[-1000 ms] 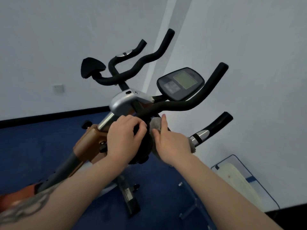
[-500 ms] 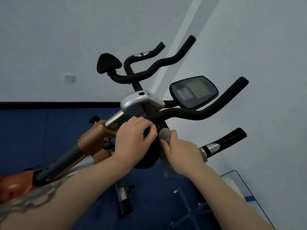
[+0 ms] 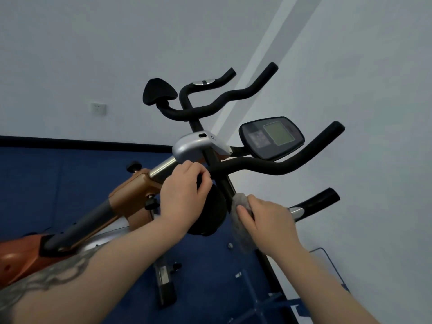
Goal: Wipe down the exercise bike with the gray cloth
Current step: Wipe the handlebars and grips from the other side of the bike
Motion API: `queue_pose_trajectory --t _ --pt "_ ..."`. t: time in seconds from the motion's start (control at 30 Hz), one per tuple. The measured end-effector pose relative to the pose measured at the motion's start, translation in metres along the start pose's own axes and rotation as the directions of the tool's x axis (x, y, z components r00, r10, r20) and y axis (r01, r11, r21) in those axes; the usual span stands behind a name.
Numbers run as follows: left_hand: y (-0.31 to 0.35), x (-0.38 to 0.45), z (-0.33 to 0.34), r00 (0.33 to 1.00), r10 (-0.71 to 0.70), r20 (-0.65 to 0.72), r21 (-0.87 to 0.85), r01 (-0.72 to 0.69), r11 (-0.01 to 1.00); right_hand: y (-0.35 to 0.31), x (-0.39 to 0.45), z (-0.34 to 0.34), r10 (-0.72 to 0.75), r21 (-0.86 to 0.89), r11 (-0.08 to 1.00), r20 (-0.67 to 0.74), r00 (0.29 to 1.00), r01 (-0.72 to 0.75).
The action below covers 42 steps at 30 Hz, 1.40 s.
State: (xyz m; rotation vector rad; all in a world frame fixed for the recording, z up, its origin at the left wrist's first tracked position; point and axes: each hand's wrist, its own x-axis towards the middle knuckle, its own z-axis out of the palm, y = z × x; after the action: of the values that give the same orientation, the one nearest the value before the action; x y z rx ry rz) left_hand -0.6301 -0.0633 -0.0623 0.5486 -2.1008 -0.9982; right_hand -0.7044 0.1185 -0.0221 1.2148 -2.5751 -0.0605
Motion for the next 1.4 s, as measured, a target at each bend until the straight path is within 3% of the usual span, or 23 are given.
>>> queue_pose_trajectory --t 0.1,0.23,0.3,0.37,0.43,0.47,0.57,0.63,0.7,0.77,0.87,0.97,1.07,1.2,1.23,1.3,1.4 --pt "0.001 0.0 0.0 1.0 0.006 0.006 0.023 -0.006 1.0 -0.007 -0.004 0.006 -0.028 -0.078 0.997 -0.225 0.974 0.011" --pt "0.001 0.0 0.001 1.0 -0.007 -0.009 0.025 0.007 1.0 0.034 -0.014 0.006 -0.238 -0.105 0.971 -0.284 0.929 0.216" --pt "0.001 0.0 0.002 1.0 -0.021 -0.018 0.038 0.021 0.999 0.063 -0.016 -0.005 -0.161 -0.055 0.987 -0.324 0.932 0.152" --pt "-0.001 0.0 0.004 0.998 -0.045 -0.032 0.044 0.046 0.998 0.069 -0.018 -0.01 0.037 0.068 0.998 -0.353 0.935 -0.014" --pt "-0.002 0.001 0.004 0.997 -0.058 -0.052 0.053 0.06 0.997 0.049 -0.017 -0.005 0.166 0.101 0.985 -0.337 0.927 -0.14" --pt "-0.002 0.0 0.004 0.996 -0.063 -0.058 0.058 0.066 0.996 0.035 -0.017 -0.002 0.161 0.083 0.986 -0.312 0.936 -0.143" --pt "-0.001 -0.001 0.003 0.995 -0.079 -0.063 0.082 0.084 0.993 0.005 -0.018 -0.001 -0.026 -0.001 1.0 -0.182 0.983 0.027" --pt "0.001 0.001 0.002 0.994 -0.093 -0.053 0.102 0.098 0.99 0.01 -0.013 -0.011 -0.04 0.02 0.999 -0.07 0.997 0.042" --pt "0.001 0.002 0.002 0.993 -0.107 -0.049 0.119 0.112 0.986 0.022 -0.005 -0.018 0.013 0.209 0.978 0.023 1.0 -0.018" --pt "0.0 0.002 0.003 0.992 -0.116 -0.045 0.131 0.121 0.984 0.03 0.003 -0.024 0.101 0.47 0.872 0.095 0.99 -0.134" --pt "-0.001 0.001 0.004 0.991 -0.125 -0.052 0.146 0.131 0.98 0.03 0.019 -0.03 0.173 0.65 0.734 0.1 0.98 -0.196" --pt "0.0 0.0 0.002 0.986 -0.146 -0.086 0.125 0.156 0.98 0.028 0.039 -0.029 0.214 0.723 0.673 0.01 0.977 -0.155" --pt "0.0 0.003 0.002 0.989 -0.117 -0.085 0.125 0.127 0.984 0.022 0.063 -0.033 0.309 0.759 0.647 -0.177 0.934 -0.07" --pt "-0.002 0.043 -0.003 0.993 -0.109 -0.042 0.025 0.11 0.994 0.009 0.106 -0.033 0.293 0.6 0.8 -0.345 0.892 -0.03" --pt "-0.004 0.061 -0.005 0.993 -0.118 -0.029 0.005 0.118 0.993 0.004 0.116 -0.029 0.251 0.524 0.85 -0.304 0.919 -0.059" --pt "-0.009 0.09 -0.011 0.991 -0.133 0.03 0.013 0.132 0.991 -0.009 0.129 -0.017 0.146 0.272 0.955 -0.094 0.985 -0.116" --pt "-0.033 0.115 -0.014 0.986 -0.112 0.126 0.041 0.107 0.993 -0.021 0.149 0.001 -0.014 -0.125 0.991 0.194 0.981 0.039"
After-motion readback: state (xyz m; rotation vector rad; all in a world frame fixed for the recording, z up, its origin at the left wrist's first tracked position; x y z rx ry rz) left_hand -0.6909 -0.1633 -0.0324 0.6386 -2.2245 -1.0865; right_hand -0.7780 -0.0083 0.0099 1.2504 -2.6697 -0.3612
